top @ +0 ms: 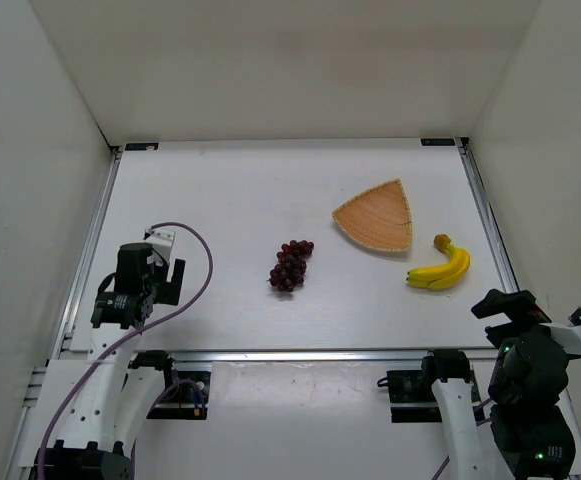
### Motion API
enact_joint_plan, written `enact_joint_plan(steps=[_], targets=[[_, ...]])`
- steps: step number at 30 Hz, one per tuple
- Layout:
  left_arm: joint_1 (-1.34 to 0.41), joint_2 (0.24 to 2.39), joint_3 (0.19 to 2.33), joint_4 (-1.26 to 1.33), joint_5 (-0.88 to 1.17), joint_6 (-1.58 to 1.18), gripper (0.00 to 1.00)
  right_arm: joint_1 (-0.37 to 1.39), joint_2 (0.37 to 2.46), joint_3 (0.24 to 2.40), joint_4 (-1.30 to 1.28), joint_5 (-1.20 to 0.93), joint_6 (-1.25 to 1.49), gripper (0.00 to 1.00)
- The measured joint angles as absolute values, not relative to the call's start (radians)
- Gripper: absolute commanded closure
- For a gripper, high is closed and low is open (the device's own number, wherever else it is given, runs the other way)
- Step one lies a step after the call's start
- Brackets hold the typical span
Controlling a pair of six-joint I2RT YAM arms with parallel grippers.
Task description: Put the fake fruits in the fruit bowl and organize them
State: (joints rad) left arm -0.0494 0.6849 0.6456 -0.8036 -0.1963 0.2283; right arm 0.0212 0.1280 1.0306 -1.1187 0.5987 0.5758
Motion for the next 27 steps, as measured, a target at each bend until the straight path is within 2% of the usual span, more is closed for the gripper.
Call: enact_joint_plan(steps=[6,11,19,27], targets=[[-0.049,0.719,0.646,-0.803,-0.173,0.236,0.00,0.021,0.197,1.039,-1.120,0.601,0.536,0.00],[-0.049,0.805,0.693,-0.815,-0.122,0.263,0.00,0.021,0.485,1.096,-1.085,0.549,0.455,0.00],[-0.101,1.125,0.979,-0.801,-0.124,0.285,0.00,0.013,0.992,1.125,-1.049,0.393,0.453,0.00],[-0.270,1.394,1.151,-0.804,-0.146,0.237,0.00,-0.137,1.232,1.102,-0.966,0.252,0.547,0.00]])
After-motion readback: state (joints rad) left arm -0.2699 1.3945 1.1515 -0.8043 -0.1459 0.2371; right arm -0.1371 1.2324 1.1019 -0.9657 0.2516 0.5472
